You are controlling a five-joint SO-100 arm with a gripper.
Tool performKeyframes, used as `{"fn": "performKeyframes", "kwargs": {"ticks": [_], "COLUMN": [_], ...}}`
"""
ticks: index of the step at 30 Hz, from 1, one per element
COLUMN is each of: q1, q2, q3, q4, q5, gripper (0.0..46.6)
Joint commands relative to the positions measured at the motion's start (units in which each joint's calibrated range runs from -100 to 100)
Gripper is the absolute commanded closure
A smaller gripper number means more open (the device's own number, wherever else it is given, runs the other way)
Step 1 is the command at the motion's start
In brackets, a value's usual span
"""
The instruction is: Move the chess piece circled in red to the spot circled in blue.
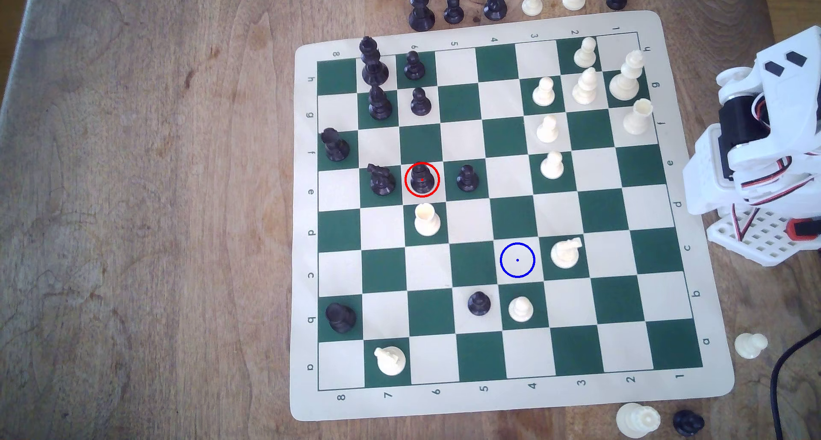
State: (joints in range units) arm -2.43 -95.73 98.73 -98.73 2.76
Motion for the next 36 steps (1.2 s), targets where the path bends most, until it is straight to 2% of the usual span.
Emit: {"fn": "performKeyframes", "kwargs": {"ticks": [1, 5, 9, 12, 13, 24, 30, 31, 32, 36], "q1": [0.05, -0.11, -1.28, -1.28, -1.28, 2.86, 2.24, 1.85, 1.53, 0.91], "q2": [-0.03, -0.03, -0.03, -0.03, -0.03, -0.03, -0.03, -0.03, -0.03, 2.01], "q3": [1.17, 1.17, 0.63, -3.36, -3.54, -19.95, -28.47, -30.19, -32.82, -39.17], "q4": [-0.95, 3.31, 17.07, 33.94, 34.84, 99.87, 121.66, 124.77, 130.83, 145.41], "q5": [0.2, 0.2, 0.2, 0.2, 0.2, -0.39, -0.49, -0.93, -2.39, -2.54], "gripper": [46.4, 46.4, 46.4, 46.4, 46.4, 46.4, 46.4, 46.4, 46.4, 46.4]}}
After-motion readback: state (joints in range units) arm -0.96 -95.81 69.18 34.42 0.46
